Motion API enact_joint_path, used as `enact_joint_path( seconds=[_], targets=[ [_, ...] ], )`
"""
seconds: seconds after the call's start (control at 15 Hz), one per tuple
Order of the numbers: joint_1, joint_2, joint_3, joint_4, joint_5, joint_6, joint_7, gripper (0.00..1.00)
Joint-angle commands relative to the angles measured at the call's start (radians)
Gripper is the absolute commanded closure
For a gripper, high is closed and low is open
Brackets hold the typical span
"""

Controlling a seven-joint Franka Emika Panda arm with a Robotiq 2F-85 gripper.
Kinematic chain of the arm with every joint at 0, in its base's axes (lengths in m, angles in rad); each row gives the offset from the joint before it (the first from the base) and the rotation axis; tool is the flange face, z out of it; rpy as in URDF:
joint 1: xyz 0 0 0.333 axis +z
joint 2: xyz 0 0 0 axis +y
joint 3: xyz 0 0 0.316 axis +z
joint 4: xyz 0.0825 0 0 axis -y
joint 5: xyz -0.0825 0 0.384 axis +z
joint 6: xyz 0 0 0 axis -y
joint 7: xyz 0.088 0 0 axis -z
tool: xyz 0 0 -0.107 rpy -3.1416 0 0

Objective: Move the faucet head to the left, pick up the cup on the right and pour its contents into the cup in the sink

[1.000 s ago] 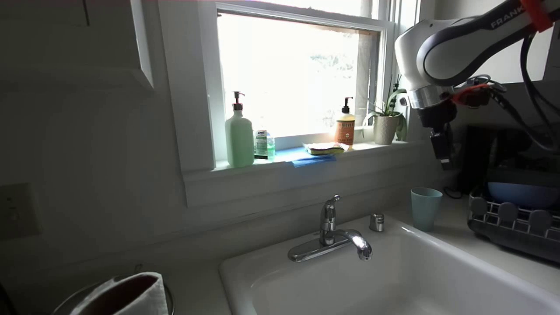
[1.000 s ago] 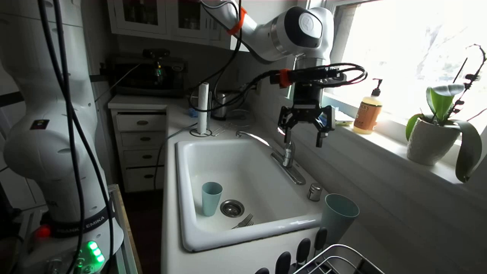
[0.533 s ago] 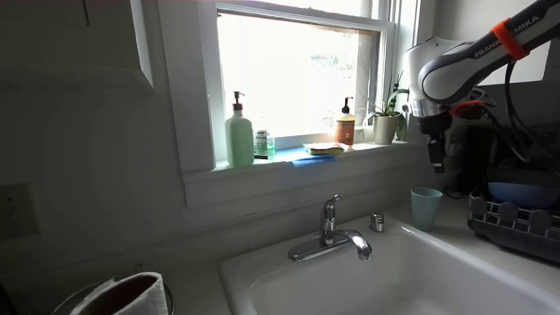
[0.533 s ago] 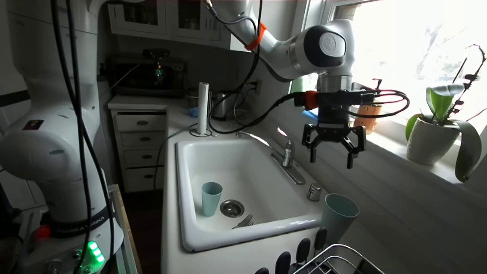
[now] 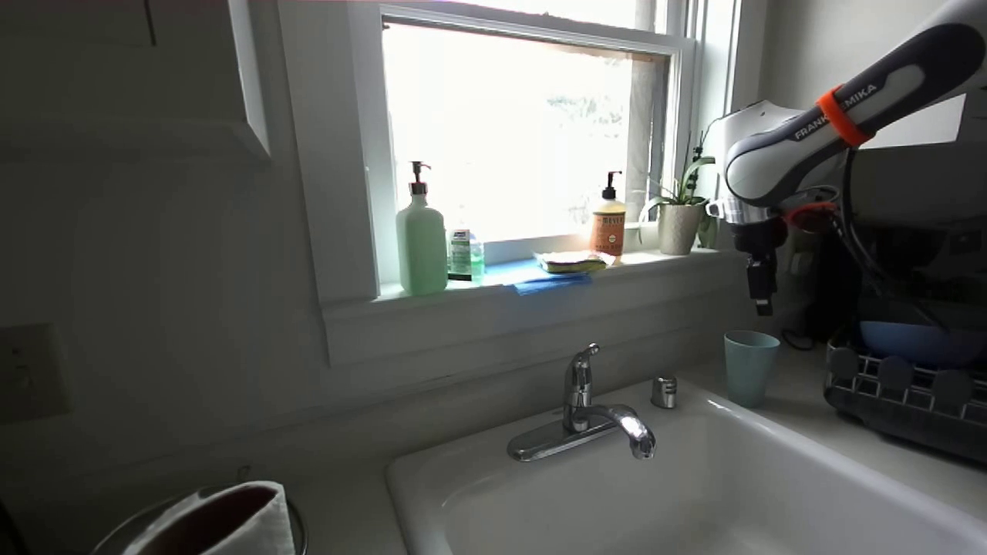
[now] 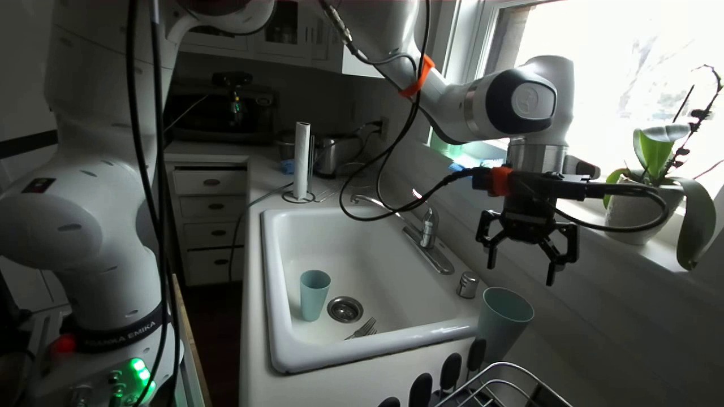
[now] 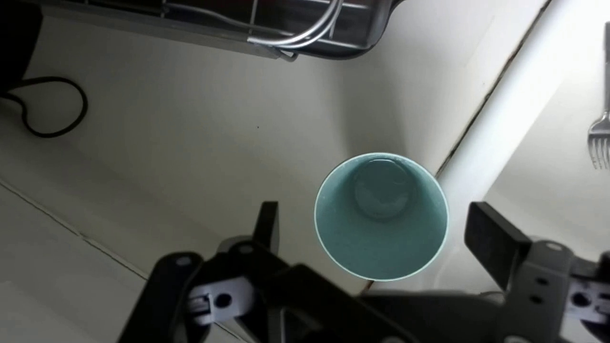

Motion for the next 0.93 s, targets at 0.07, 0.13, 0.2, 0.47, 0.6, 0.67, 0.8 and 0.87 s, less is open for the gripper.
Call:
enact_joint_path(
  seconds=[0.07,0.13,0.2,0.47,0.6,0.67,0.8,0.87],
  targets=[
    [-0.007,0.020,0.003,0.029,0.011,-0.012,-0.001,0.00],
    [-0.007,0.024,0.003,0.034,0.012,-0.013,-0.001,0.00],
    [-0.013,0.055,0.001,0.064,0.023,-0.028,-0.001,0.00],
    [-0.049,0.107,0.014,0.088,0.059,0.011,-0.073,0.00],
    [-0.075,0.130,0.023,0.103,0.088,0.033,-0.121,0.00],
    [-0.090,0.138,0.031,0.109,0.109,0.042,-0.157,0.00],
    [-0.113,0.157,0.038,0.122,0.137,0.062,-0.216,0.00],
    [-0.128,0.168,0.045,0.129,0.160,0.073,-0.251,0.00]
  ],
)
